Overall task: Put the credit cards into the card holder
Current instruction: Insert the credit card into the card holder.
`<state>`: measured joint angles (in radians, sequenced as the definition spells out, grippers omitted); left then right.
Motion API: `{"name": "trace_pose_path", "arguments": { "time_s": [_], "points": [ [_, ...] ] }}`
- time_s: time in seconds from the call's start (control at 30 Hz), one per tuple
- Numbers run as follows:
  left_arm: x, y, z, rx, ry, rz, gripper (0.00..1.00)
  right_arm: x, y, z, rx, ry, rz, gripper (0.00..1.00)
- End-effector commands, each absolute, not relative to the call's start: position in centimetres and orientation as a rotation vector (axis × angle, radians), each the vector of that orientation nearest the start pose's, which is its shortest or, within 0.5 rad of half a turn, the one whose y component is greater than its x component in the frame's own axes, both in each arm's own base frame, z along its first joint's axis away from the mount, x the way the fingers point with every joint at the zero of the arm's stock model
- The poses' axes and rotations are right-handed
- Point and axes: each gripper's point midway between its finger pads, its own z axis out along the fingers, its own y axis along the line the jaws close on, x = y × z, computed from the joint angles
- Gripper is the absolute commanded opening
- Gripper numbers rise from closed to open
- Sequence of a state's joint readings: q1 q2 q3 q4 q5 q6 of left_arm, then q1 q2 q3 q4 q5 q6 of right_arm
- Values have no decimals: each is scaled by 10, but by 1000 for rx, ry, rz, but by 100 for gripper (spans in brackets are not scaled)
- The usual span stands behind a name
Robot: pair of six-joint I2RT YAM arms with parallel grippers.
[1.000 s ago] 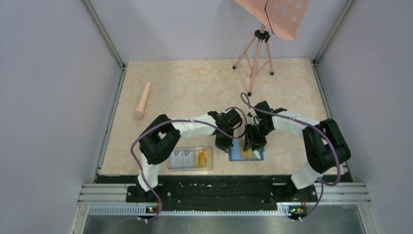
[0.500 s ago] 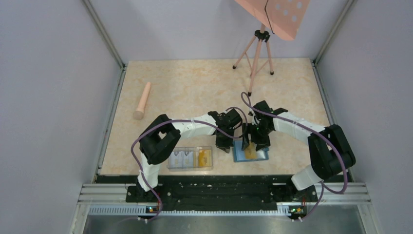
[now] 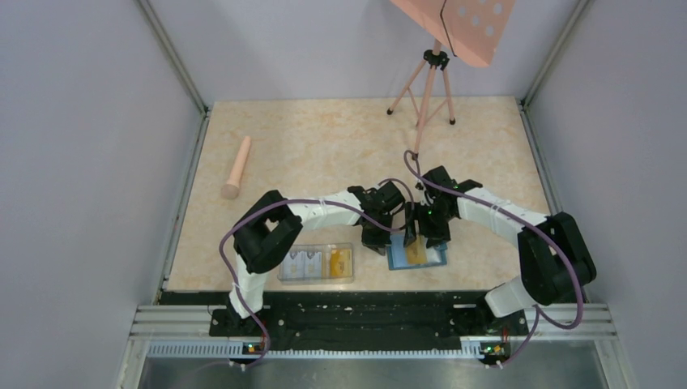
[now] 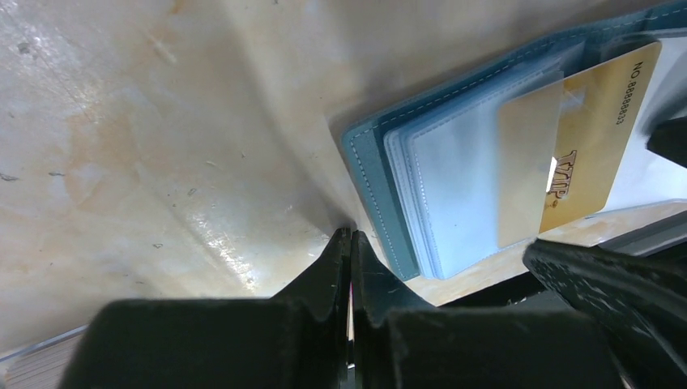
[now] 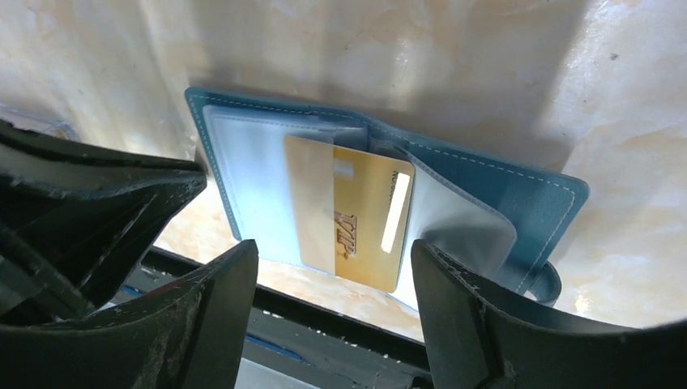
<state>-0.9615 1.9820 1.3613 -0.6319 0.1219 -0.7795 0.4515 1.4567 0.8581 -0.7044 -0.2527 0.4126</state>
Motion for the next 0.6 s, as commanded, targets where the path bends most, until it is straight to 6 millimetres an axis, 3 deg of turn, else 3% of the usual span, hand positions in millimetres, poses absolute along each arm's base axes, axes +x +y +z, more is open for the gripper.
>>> {"name": "trace_pose_path", "arguments": {
  "time_s": [0.0,0.17,0.43,0.57],
  "points": [
    [194,-374,16,315,2964,-503,2,197,168,32,-117,2998,516,67],
    [194,-373,17,320,2963,-498,2,191,182,28,-120,3007,642,58],
    [194,-374,19,323,2957,-499,2,189,203,49,-153,2964,746,28],
    [196,-370,22,321,2946,-466,2,185,214,53,-168,2952,809,26]
  ]
}}
